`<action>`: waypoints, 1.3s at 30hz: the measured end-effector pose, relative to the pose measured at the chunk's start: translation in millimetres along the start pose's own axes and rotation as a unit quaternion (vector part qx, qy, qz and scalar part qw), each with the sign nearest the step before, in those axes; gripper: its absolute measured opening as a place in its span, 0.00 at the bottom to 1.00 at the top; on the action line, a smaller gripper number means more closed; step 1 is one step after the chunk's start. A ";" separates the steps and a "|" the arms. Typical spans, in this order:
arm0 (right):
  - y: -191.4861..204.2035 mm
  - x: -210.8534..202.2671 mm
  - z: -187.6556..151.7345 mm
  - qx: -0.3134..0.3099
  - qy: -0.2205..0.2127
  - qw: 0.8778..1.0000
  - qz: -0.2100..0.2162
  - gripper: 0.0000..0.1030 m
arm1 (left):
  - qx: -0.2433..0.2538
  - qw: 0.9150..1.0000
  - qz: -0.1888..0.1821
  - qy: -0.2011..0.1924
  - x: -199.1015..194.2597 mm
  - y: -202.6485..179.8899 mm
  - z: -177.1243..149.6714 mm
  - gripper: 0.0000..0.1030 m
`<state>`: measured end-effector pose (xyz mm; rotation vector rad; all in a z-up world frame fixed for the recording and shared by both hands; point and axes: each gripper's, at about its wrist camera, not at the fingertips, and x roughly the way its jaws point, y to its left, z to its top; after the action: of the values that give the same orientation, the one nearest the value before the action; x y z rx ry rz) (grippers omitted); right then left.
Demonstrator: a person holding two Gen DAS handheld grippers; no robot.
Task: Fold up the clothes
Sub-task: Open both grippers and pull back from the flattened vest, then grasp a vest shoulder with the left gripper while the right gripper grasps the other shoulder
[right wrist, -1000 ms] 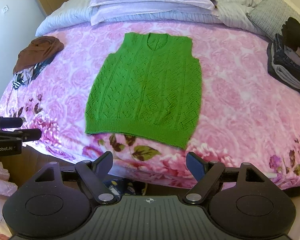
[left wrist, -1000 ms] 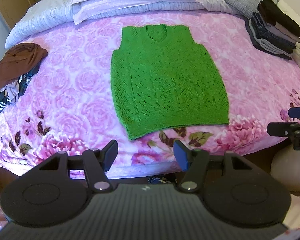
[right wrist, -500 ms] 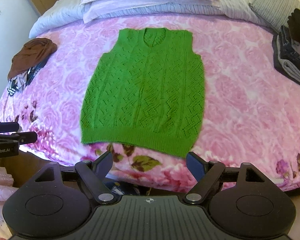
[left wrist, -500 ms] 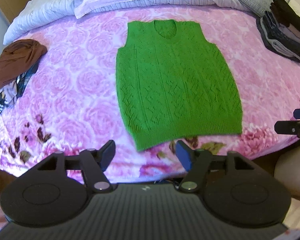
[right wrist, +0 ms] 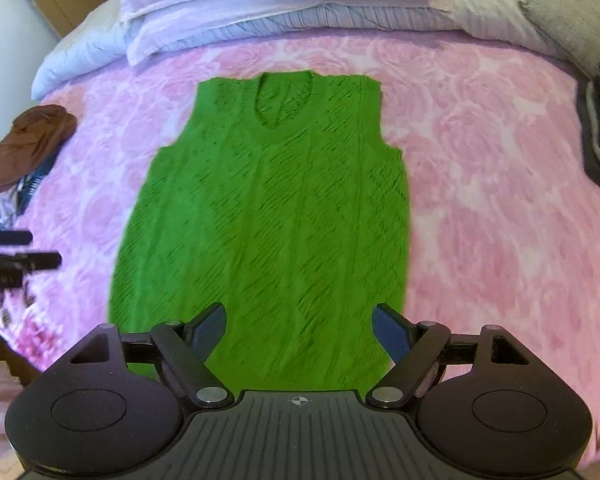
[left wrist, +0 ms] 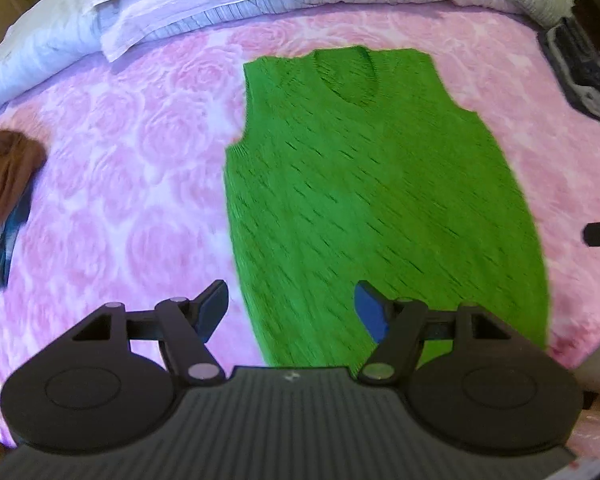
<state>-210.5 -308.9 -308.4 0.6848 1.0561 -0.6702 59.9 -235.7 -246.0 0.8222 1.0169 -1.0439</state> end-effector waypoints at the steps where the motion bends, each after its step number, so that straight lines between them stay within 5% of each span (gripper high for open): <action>1: -8.6 13.0 8.4 -0.004 0.001 1.000 -0.001 0.75 | 0.006 1.000 0.001 0.002 16.9 5.5 11.9 0.64; 6: -53.0 85.3 47.5 -0.030 -0.007 0.999 0.017 0.74 | 0.052 0.998 -0.015 -0.022 98.8 28.9 68.5 0.54; 8: -71.5 115.5 66.1 -0.045 -0.016 0.998 0.029 0.65 | 0.085 0.995 -0.021 -0.045 127.4 35.3 95.6 0.47; 15: -114.8 189.1 165.4 -0.084 -0.080 0.993 0.034 0.64 | 0.163 0.977 -0.073 -0.113 201.8 54.8 200.7 0.46; 20: -135.4 218.7 230.0 -0.111 -0.106 0.988 0.026 0.63 | 0.213 0.967 -0.083 -0.113 243.7 62.6 246.0 0.45; 25: -145.6 245.6 265.6 -0.119 -0.095 0.988 0.033 0.59 | 0.237 0.961 -0.116 -0.087 274.6 69.6 257.3 0.44; 27: -147.3 258.3 273.4 -0.123 -0.083 0.988 0.039 0.50 | 0.237 0.960 -0.134 -0.072 283.9 71.6 257.4 0.31; 31: -150.4 276.8 277.2 -0.115 -0.065 0.989 0.060 0.09 | 0.243 0.956 -0.139 -0.085 286.1 72.1 246.0 0.09; 39: -133.8 201.3 227.6 -0.123 -0.180 0.974 0.057 0.05 | 0.199 0.955 -0.132 -0.177 207.5 78.8 187.5 0.06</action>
<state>-121.8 -599.3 -442.6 0.3853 0.7410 -0.5284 218.7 -442.1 -374.7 0.7930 0.6257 -1.5977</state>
